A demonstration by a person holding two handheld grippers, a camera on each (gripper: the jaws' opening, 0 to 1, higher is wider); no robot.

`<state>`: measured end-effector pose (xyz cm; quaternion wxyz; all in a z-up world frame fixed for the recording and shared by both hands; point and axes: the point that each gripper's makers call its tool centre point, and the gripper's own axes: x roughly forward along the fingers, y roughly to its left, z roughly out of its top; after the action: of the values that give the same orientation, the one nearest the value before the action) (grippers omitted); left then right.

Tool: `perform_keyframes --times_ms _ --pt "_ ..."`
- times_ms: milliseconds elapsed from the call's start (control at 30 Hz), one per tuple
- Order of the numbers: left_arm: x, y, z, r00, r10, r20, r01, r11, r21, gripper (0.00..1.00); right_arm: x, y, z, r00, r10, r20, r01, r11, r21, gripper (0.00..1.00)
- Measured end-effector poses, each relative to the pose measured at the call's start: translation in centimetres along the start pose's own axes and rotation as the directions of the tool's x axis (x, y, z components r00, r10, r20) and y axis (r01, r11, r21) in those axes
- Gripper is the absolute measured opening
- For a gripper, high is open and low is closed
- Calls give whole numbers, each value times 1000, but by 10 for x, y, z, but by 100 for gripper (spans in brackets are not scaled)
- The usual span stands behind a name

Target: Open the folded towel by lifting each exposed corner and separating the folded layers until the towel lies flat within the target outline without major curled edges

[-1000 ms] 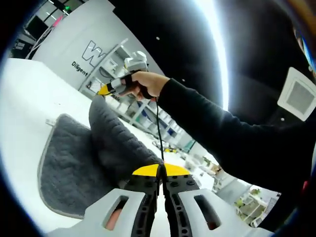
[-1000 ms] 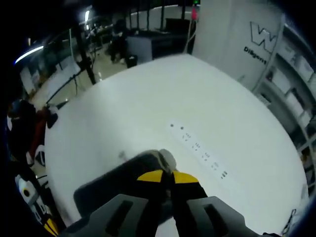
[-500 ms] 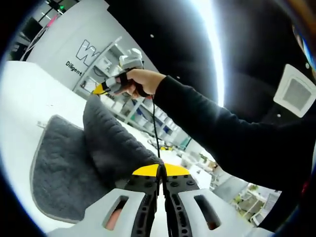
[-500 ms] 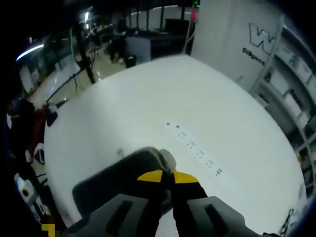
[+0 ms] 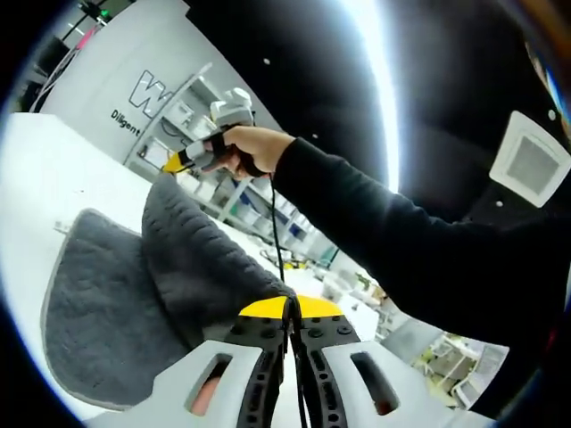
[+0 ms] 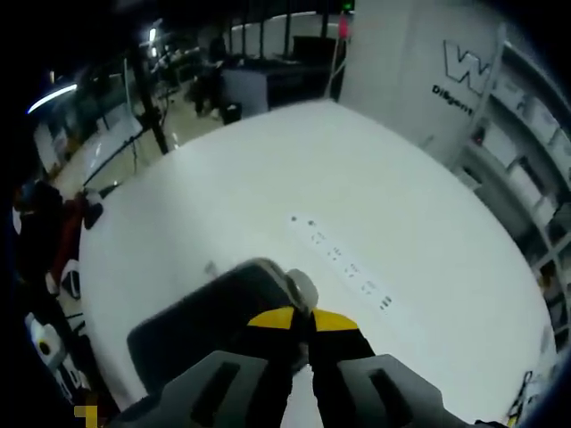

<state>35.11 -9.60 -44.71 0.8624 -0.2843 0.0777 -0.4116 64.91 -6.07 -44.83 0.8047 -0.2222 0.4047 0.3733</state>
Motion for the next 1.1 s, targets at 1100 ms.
perform_keyframes --times_ms 1100 --pt "26 -13 -14 999 -46 -29 46 999 0 0 -7 -46 -30 999 -39 -13 39 999 10 1"
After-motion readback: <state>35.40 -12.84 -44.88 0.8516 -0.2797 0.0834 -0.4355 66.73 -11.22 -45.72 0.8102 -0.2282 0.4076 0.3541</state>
